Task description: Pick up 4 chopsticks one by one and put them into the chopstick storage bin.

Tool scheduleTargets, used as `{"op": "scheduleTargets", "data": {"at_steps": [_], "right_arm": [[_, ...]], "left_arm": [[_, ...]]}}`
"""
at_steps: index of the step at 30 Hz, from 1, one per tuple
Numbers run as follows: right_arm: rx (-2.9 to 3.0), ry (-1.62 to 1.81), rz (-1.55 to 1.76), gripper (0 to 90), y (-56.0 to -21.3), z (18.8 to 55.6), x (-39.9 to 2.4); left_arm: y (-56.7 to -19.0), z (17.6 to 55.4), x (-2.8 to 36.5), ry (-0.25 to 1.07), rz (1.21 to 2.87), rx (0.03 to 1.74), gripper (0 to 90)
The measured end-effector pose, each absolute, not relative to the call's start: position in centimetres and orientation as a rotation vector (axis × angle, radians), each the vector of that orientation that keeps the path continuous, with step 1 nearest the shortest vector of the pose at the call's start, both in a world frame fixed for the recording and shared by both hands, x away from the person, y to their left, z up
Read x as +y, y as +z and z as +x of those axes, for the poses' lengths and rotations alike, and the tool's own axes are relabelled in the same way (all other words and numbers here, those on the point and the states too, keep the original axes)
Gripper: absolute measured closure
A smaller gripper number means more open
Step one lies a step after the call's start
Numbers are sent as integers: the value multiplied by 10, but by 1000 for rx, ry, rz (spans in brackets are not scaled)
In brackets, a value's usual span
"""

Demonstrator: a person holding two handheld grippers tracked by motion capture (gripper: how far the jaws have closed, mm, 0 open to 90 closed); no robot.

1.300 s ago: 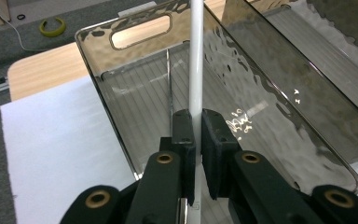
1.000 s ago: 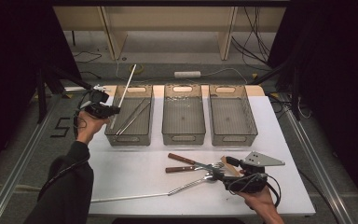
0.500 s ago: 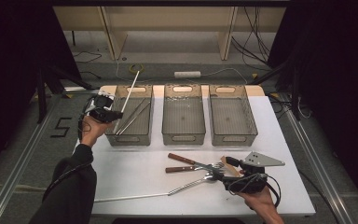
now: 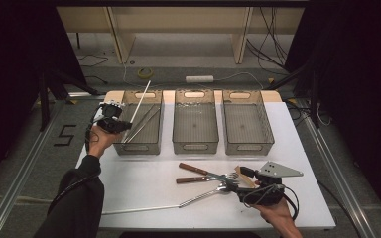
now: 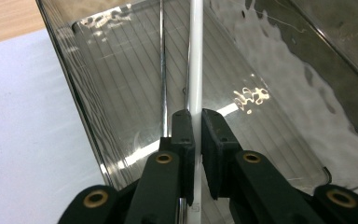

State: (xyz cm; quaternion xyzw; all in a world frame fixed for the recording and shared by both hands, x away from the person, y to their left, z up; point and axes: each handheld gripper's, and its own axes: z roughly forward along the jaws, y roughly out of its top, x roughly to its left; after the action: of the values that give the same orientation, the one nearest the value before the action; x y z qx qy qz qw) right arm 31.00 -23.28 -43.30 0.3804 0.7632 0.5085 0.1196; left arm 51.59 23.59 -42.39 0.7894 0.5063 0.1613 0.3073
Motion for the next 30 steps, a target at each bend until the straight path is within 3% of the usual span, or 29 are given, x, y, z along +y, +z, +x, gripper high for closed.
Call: {"op": "scheduleTargets", "data": {"at_steps": [9,20,30], "right_arm": [[2229,1487,1111,254,-433,310,-233],[2228,1485,1112,254,-433,310,-232],[2230,1486,1099,253,-432,309,-232]], "left_arm": [[-424,512,237,417,2075,1357,775],[-411,470,228,364,2106,1273,434],[-403,439,222,304,2189,1176,324]]}}
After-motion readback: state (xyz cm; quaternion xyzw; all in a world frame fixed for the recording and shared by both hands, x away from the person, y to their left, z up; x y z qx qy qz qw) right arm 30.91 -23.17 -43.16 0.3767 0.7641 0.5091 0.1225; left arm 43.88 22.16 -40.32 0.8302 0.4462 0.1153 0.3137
